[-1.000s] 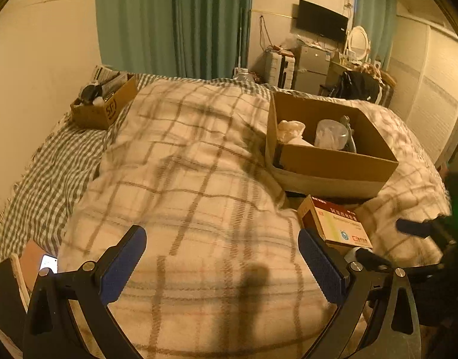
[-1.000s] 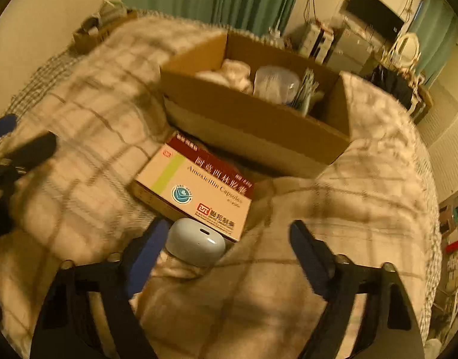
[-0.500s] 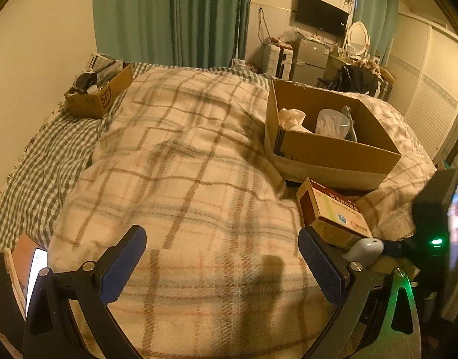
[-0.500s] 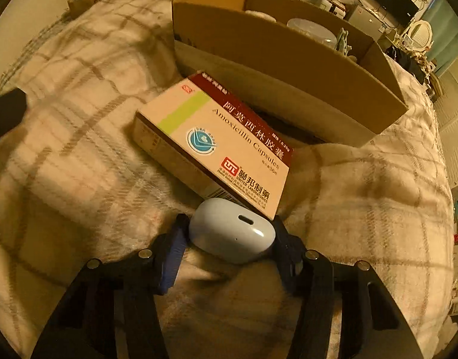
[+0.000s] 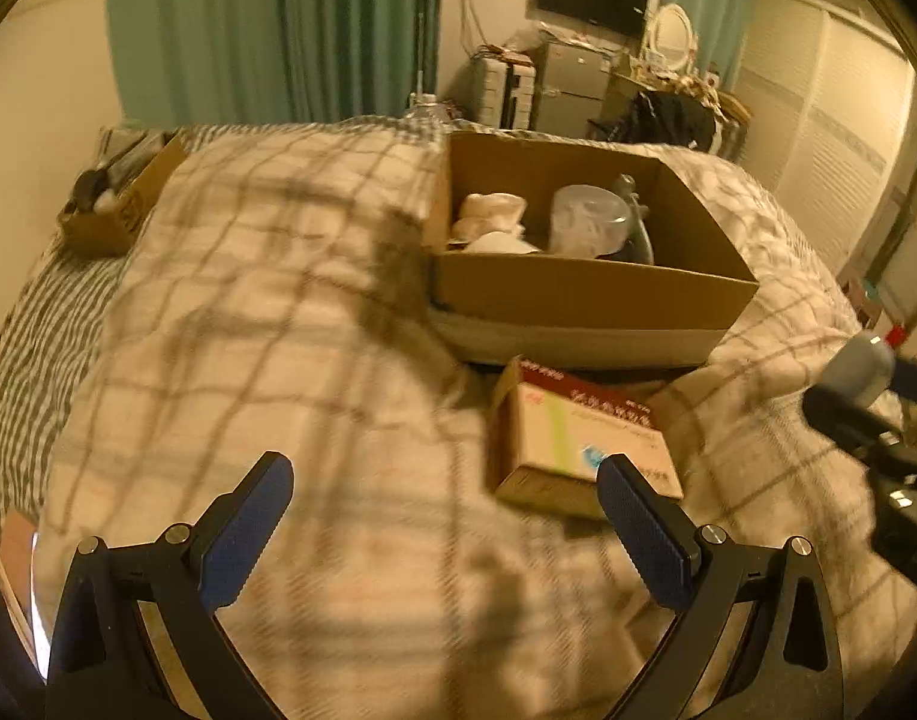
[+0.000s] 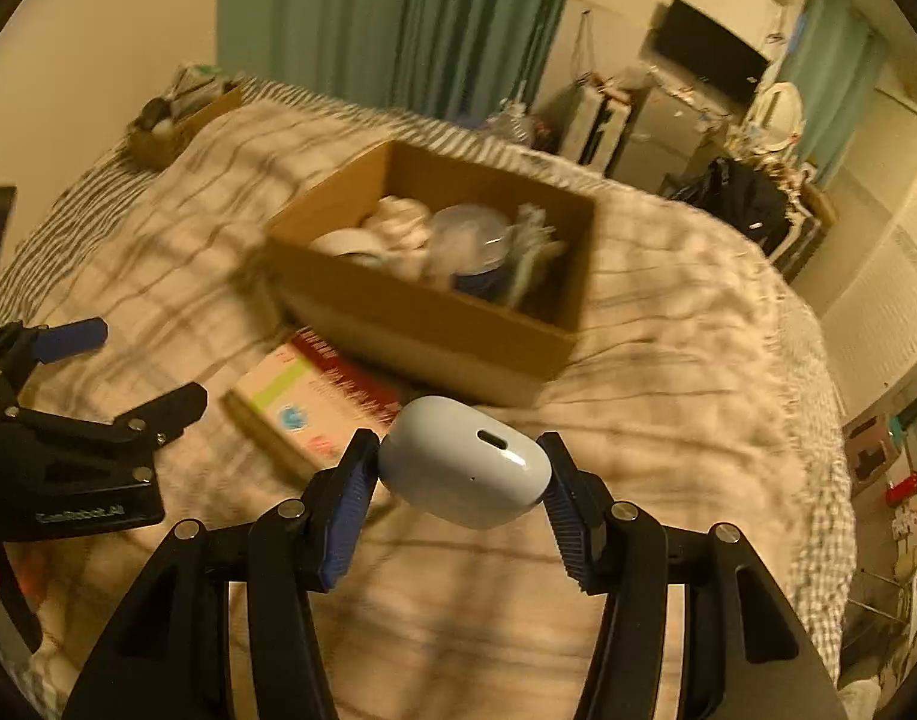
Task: Organize objects
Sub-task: 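Grasp the amoxicillin capsule box with the left tool, then lower the capsule box and earbud case into the box and open both tools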
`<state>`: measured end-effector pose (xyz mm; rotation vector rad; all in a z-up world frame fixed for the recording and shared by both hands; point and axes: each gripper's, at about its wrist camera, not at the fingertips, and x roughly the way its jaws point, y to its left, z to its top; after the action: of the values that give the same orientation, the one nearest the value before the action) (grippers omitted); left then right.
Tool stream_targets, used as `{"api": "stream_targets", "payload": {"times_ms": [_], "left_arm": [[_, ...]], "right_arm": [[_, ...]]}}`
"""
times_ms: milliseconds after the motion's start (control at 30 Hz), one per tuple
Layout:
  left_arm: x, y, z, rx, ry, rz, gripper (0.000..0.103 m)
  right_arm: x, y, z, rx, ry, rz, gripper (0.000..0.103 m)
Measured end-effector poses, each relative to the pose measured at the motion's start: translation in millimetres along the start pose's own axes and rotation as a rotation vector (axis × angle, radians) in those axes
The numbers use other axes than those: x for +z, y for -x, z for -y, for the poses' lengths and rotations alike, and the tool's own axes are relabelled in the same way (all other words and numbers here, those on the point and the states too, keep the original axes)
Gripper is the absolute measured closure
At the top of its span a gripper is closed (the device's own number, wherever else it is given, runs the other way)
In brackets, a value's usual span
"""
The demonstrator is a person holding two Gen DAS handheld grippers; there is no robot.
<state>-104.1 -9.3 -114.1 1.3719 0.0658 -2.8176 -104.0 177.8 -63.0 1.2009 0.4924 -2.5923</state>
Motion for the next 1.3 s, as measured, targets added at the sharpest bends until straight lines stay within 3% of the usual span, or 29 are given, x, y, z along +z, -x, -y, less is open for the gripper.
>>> {"api": "stream_targets", "payload": {"times_ms": [367, 567, 733, 900, 933, 967, 1000, 1033, 1133, 1300], "left_arm": [[8.9, -66.3, 40.9, 0.007, -0.033, -0.159, 0.0], [7.8, -95.0, 56.6, -0.077, -0.029, -0.246, 0.0], [2.0, -92.1, 68.7, -0.083, -0.051, -0.265, 0.002], [0.0, -52.7, 69.2, -0.137, -0.003, -0.218, 0.033], [-0.2, -40.9, 70.1, -0.183, 0.008, -0.2, 0.039], [-0.8, -31.5, 72.4, -0.247, 0.021, -0.199, 0.056], [-0.7, -25.9, 78.2, -0.3, 0.033, -0.209, 0.064], [-2.1, -20.9, 83.4, -0.334, 0.032, -0.214, 0.065], [-5.3, -12.8, 100.5, -0.257, -0.059, -0.153, 0.068], [-5.1, -7.2, 104.8, -0.193, -0.075, -0.101, 0.072]], "right_arm": [[-19.5, -3.4, 45.2, 0.014, -0.048, 0.024, 0.049], [-25.7, -1.4, 55.5, 0.05, -0.067, 0.061, 0.049], [-29.1, 2.8, 59.4, 0.064, -0.084, 0.075, 0.049], [-33.5, 11.8, 63.5, 0.059, -0.095, 0.091, 0.049], [-33.7, 13.5, 63.7, 0.056, -0.096, 0.094, 0.049], [-33.6, 16.1, 64.3, 0.053, -0.097, 0.098, 0.049], [-34.1, 18.4, 65.0, 0.05, -0.099, 0.101, 0.049], [-34.0, 20.8, 65.2, 0.047, -0.101, 0.104, 0.049], [-34.1, 26.9, 64.8, 0.035, -0.1, 0.109, 0.049], [-39.9, 34.1, 64.6, 0.03, -0.098, 0.104, 0.049]]}}
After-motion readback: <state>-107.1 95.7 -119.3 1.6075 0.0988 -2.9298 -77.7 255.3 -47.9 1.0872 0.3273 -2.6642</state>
